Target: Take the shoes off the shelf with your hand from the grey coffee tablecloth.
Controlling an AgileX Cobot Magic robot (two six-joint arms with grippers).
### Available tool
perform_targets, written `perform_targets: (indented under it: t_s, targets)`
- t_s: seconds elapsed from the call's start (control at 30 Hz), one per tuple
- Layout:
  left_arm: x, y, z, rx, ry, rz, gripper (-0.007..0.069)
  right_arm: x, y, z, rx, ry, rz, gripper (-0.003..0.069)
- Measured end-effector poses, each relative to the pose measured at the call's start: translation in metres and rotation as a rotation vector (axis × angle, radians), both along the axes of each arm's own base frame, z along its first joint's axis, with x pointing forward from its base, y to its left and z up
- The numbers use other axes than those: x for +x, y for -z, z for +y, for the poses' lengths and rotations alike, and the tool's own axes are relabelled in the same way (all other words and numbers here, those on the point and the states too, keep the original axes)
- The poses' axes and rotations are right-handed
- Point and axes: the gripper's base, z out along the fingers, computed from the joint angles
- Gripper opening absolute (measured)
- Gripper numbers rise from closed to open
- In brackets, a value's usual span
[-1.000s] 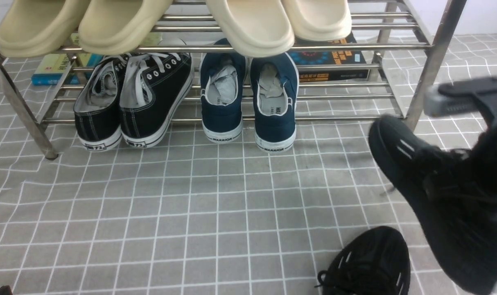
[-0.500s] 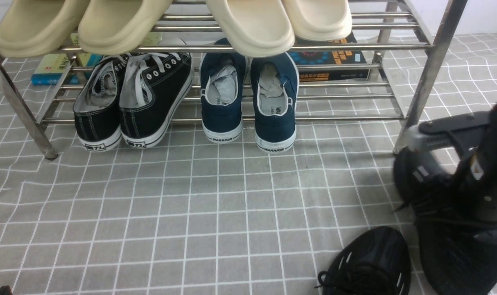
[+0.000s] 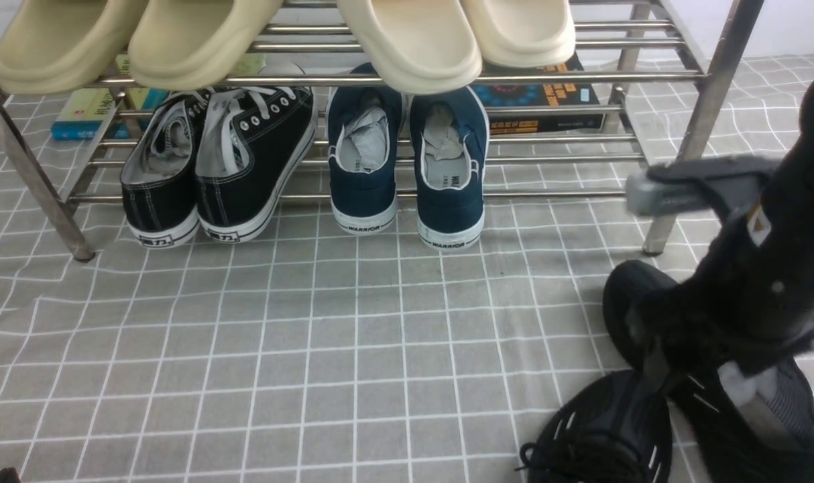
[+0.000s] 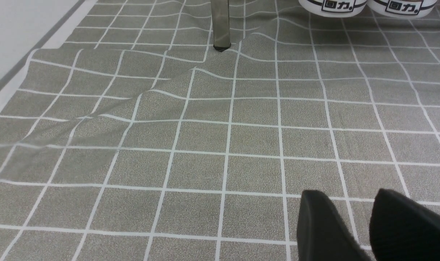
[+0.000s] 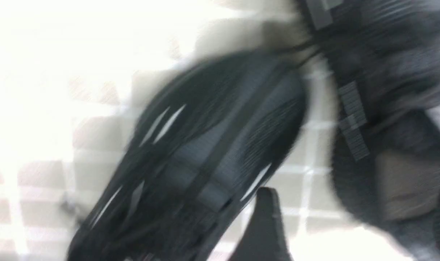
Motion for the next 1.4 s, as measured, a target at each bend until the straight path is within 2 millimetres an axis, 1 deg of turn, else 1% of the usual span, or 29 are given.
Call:
perform_targets:
  t_s: [0.03, 0.07, 0.13, 0.2, 0.23, 0.3, 0.37, 0.43, 0.63, 0.67, 0.7, 0.8, 0.83, 0.87, 0.9, 0.93, 1.03, 1.1, 1.17, 1.2, 1.23, 1.3, 1.4]
  targets:
    - [0.000, 0.000, 0.000, 0.000, 0.000, 0.000, 0.0240, -0.014, 0.009, 0.013, 0.005, -0.087, 0.048, 0.0614]
    - [0.000, 0.000, 0.000, 0.000, 0.000, 0.000, 0.0240, -0.016, 0.010, 0.014, 0.003, -0.096, 0.050, 0.0614]
    - [0.000, 0.000, 0.000, 0.000, 0.000, 0.000, 0.0240, -0.033, 0.021, 0.028, -0.024, -0.188, 0.075, 0.0607]
    - [0.000, 0.000, 0.000, 0.000, 0.000, 0.000, 0.0240, -0.041, 0.025, 0.038, -0.044, -0.250, 0.063, 0.0594]
    - [0.000, 0.000, 0.000, 0.000, 0.000, 0.000, 0.0240, -0.042, 0.026, 0.040, -0.049, -0.261, 0.059, 0.0591]
    - [0.000, 0.000, 0.000, 0.000, 0.000, 0.000, 0.0240, -0.046, 0.032, 0.050, -0.078, -0.311, 0.044, 0.0578]
    - [0.000, 0.000, 0.000, 0.000, 0.000, 0.000, 0.0240, -0.046, 0.036, 0.054, -0.091, -0.326, 0.044, 0.0575]
    - [0.000, 0.000, 0.000, 0.000, 0.000, 0.000, 0.0240, -0.046, 0.046, 0.063, -0.118, -0.356, 0.049, 0.0570]
    - [0.000, 0.000, 0.000, 0.000, 0.000, 0.000, 0.0240, -0.040, 0.068, 0.072, -0.166, -0.390, 0.083, 0.0562]
    - [0.000, 0.000, 0.000, 0.000, 0.000, 0.000, 0.0240, -0.040, 0.068, 0.072, -0.166, -0.391, 0.083, 0.0561]
    - [0.000, 0.000, 0.000, 0.000, 0.000, 0.000, 0.0240, -0.039, 0.072, 0.073, -0.175, -0.397, 0.094, 0.0541]
    - [0.000, 0.000, 0.000, 0.000, 0.000, 0.000, 0.0240, -0.038, 0.075, 0.075, -0.180, -0.402, 0.113, 0.0412]
    - [0.000, 0.000, 0.000, 0.000, 0.000, 0.000, 0.0240, -0.038, 0.076, 0.076, -0.181, -0.404, 0.114, 0.0401]
    - [0.000, 0.000, 0.000, 0.000, 0.000, 0.000, 0.0240, -0.038, 0.076, 0.076, -0.185, -0.413, 0.118, 0.0332]
    - [0.000, 0.000, 0.000, 0.000, 0.000, 0.000, 0.0240, -0.038, 0.076, 0.076, -0.191, -0.431, 0.115, 0.0300]
    - [0.000, 0.000, 0.000, 0.000, 0.000, 0.000, 0.0240, -0.038, 0.075, 0.076, -0.192, -0.433, 0.116, 0.0296]
    - [0.000, 0.000, 0.000, 0.000, 0.000, 0.000, 0.0240, -0.035, 0.064, 0.079, -0.190, -0.478, 0.112, 0.0285]
    - [0.000, 0.000, 0.000, 0.000, 0.000, 0.000, 0.0240, -0.032, 0.057, 0.082, -0.186, -0.513, 0.098, 0.0244]
    - [0.000, 0.000, 0.000, 0.000, 0.000, 0.000, 0.0240, -0.024, 0.039, 0.088, -0.177, -0.601, 0.019, 0.0052]
    - [0.000, 0.000, 0.000, 0.000, 0.000, 0.000, 0.0240, -0.023, 0.038, 0.088, -0.178, -0.608, 0.013, 0.0043]
    - [0.000, 0.000, 0.000, 0.000, 0.000, 0.000, 0.0240, -0.018, 0.030, 0.091, -0.188, -0.665, -0.036, 0.0008]
    - [0.000, 0.000, 0.000, 0.000, 0.000, 0.000, 0.0240, -0.014, 0.024, 0.091, -0.210, -0.699, -0.073, 0.0003]
    - [0.000, 0.000, 0.000, 0.000, 0.000, 0.000, 0.0240, -0.011, 0.022, 0.089, -0.239, -0.713, -0.095, 0.0003]
